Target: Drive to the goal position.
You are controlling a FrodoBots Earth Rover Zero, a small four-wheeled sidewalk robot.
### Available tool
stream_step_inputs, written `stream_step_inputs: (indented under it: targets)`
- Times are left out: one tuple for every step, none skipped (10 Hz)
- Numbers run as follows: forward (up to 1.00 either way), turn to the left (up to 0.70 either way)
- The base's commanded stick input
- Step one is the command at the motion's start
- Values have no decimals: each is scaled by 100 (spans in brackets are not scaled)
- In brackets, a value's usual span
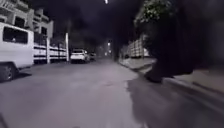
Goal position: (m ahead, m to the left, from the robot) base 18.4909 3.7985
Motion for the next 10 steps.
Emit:
stream_step_inputs:
  targets:
    - [50,0]
    - [50,0]
    - [50,0]
    - [50,0]
    - [50,0]
    - [50,0]
    - [50,0]
    - [50,0]
    - [50,0]
    - [50,0]
